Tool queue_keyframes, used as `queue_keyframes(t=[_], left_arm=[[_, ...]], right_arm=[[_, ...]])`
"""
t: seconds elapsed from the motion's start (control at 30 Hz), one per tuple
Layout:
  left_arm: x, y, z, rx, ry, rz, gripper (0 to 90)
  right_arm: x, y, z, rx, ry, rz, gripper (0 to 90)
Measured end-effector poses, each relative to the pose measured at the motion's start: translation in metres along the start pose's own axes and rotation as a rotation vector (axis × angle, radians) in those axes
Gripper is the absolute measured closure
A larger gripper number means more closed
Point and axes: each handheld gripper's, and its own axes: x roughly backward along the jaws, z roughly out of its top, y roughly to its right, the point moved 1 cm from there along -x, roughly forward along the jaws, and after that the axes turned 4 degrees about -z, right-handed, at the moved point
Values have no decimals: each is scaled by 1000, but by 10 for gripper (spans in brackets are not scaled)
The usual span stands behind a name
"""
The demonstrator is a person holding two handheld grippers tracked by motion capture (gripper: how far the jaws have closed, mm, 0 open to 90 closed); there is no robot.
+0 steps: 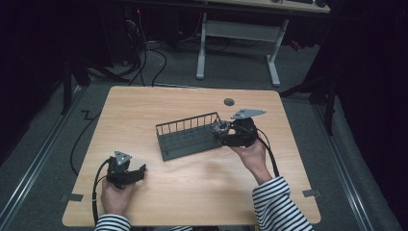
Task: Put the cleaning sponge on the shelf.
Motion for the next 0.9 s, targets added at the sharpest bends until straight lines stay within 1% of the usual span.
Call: queue_keyframes(t=[0.1, 0.23, 0.4, 0.43, 0.53, 0.6, 0.63, 0.77, 0.8, 0.9], left_arm=[[0, 0, 0, 0, 0, 0, 232], [0, 0, 0, 0, 0, 0, 232], [0, 0, 0, 0, 0, 0, 232], [0, 0, 0, 0, 0, 0, 232], [0, 0, 0, 0, 0, -1, 232], [0, 0, 0, 0, 0, 0, 232], [0, 0, 0, 0, 0, 0, 232], [0, 0, 0, 0, 0, 0, 232], [0, 0, 0, 0, 0, 0, 232], [0, 0, 0, 0, 0, 0, 232]], right_arm=[[-11, -2, 11, 11, -21, 2, 325], [-30, -5, 23, 25, -54, 2, 322], [-51, -7, 32, 27, -78, -5, 319], [-55, -8, 33, 20, -84, -5, 319], [-64, -8, 34, 24, -106, -9, 317], [-67, -8, 34, 26, -112, -11, 317], [-73, -8, 33, 16, -132, -13, 316], [-82, -5, 30, 11, -161, -17, 313], [-84, -5, 30, 4, -168, -16, 313], [-91, -4, 27, 8, -195, -19, 304]])
